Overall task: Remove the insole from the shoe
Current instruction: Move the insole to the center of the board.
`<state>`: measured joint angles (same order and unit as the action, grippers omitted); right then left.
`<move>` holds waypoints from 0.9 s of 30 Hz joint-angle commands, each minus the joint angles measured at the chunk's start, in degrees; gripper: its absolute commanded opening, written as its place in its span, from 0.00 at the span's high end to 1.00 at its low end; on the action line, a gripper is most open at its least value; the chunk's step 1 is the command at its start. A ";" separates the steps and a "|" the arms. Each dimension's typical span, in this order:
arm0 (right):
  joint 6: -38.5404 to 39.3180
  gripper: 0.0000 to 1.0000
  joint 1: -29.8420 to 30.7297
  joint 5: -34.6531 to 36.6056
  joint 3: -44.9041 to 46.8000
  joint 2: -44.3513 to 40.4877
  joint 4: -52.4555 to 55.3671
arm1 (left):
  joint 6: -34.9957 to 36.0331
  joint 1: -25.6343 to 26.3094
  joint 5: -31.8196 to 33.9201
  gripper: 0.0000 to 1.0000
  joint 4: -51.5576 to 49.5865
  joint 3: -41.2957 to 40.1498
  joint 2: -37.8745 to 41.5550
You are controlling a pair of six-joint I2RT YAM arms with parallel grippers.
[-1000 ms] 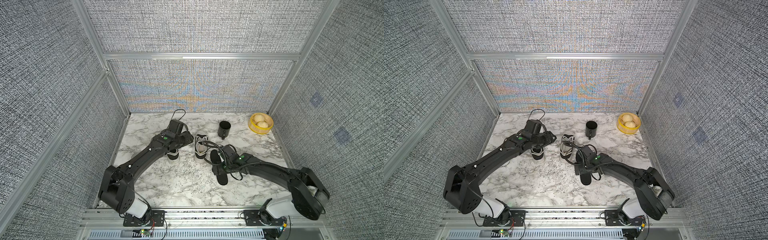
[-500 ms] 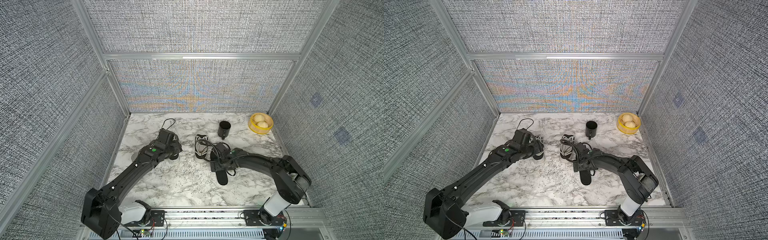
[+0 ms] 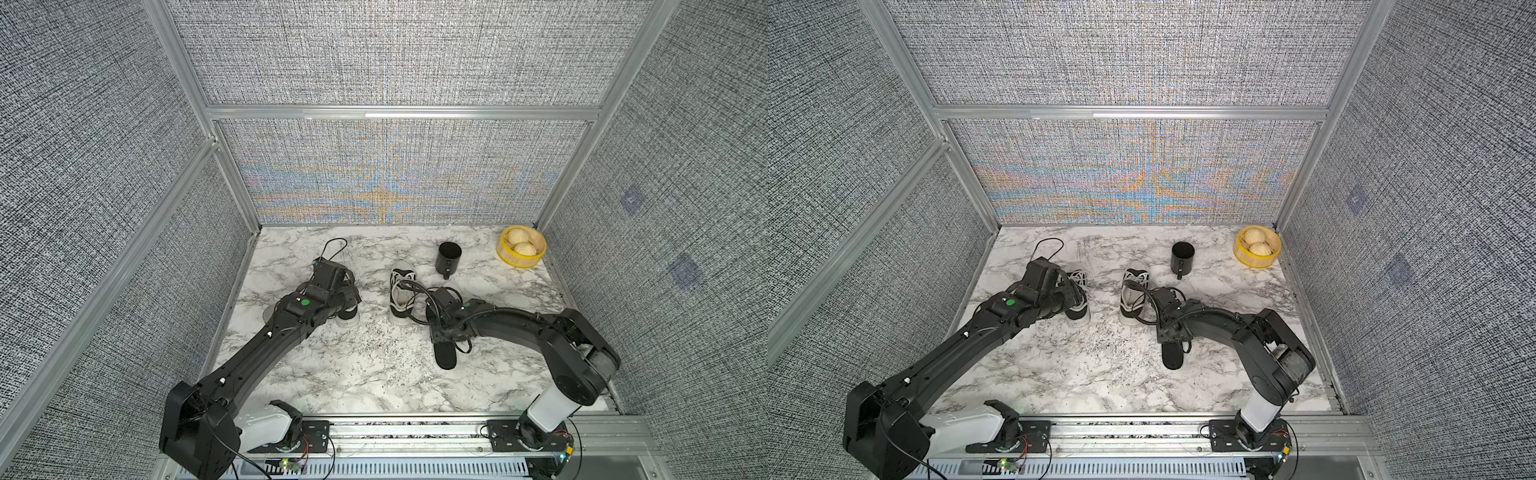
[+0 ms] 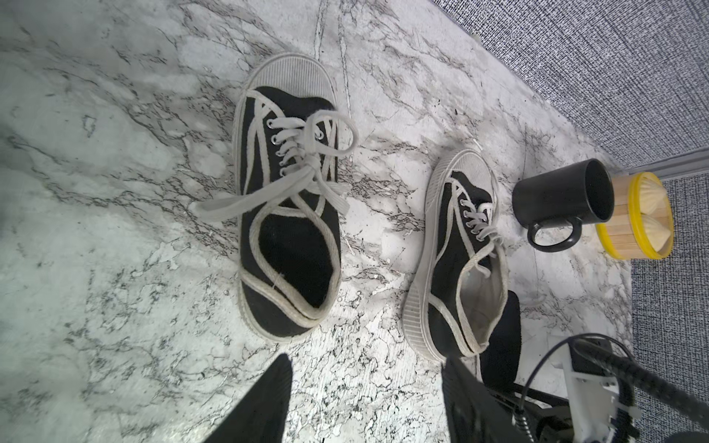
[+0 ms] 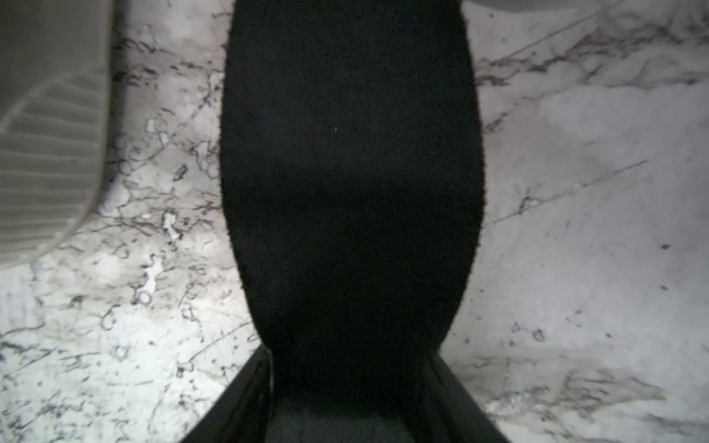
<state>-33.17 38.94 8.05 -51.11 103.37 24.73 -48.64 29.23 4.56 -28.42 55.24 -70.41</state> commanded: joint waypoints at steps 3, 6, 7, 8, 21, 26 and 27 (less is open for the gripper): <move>-2.94 0.48 -1.31 1.09 5.66 -4.96 5.59 | 0.48 -0.14 0.49 0.36 -0.41 0.14 -0.33; -3.07 0.48 -2.79 1.17 10.37 -8.68 6.22 | 0.56 -0.37 0.22 0.36 -0.40 0.15 -0.60; -2.90 0.48 -3.26 1.33 11.56 -9.70 6.74 | 0.76 -0.41 0.25 0.36 -0.29 0.05 -0.60; -2.63 0.48 -3.73 1.67 12.38 -10.62 7.33 | 0.90 -0.51 0.12 0.36 -0.39 0.05 -0.56; -0.01 0.17 -6.19 1.11 6.83 -13.64 9.81 | 9.80 -4.15 -1.93 0.36 -4.87 0.58 -0.68; 0.98 0.06 -3.88 -1.90 -7.76 -11.45 11.73 | 11.83 -6.30 -3.94 0.36 -5.97 -0.10 -1.32; 0.63 0.06 -3.13 -2.09 -10.29 -10.25 11.67 | 11.84 -6.74 -4.03 0.36 -6.05 -0.24 -1.35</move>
<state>-32.51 34.61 7.09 -56.93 91.29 35.38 -38.98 23.33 1.69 -33.12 55.22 -71.53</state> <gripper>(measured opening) 0.940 0.641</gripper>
